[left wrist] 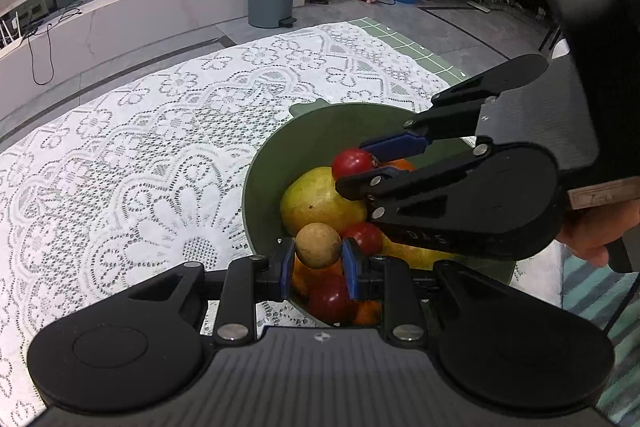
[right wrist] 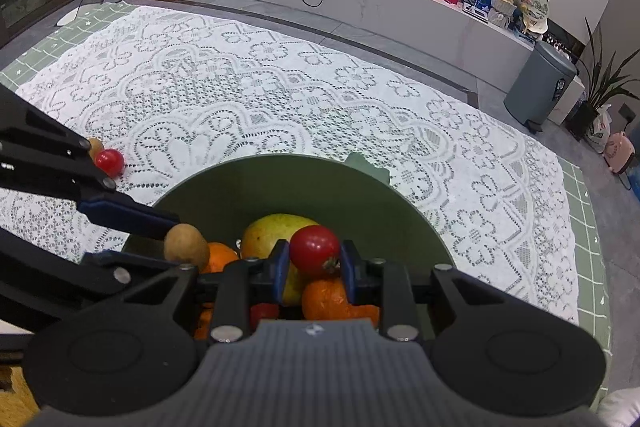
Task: Organize fruits
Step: 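Open the left gripper over the colander while the right gripper releases its tomato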
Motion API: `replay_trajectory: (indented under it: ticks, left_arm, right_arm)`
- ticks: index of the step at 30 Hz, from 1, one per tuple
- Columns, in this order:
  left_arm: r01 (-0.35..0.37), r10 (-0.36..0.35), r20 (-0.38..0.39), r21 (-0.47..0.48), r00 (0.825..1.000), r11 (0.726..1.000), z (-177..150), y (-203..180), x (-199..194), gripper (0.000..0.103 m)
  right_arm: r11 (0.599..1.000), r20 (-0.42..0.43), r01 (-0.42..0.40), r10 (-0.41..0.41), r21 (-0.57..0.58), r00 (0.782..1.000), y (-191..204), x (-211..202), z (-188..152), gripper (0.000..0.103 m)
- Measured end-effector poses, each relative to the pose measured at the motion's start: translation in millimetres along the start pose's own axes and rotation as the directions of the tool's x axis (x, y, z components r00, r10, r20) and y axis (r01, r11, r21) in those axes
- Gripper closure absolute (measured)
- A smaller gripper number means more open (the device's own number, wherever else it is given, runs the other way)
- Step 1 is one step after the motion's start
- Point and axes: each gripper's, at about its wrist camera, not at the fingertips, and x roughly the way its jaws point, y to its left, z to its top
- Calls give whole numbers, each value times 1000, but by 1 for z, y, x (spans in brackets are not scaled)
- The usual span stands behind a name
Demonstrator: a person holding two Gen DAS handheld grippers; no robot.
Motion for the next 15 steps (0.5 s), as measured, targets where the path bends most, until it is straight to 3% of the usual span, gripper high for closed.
replay_trajectory:
  ticks: [15]
  left_arm:
    - [-13,13,-16,4,1000,1000,-2,-4,9,74]
  right_arm:
    - [998,-18,-42,43,50,999,-7,-6,-15,79]
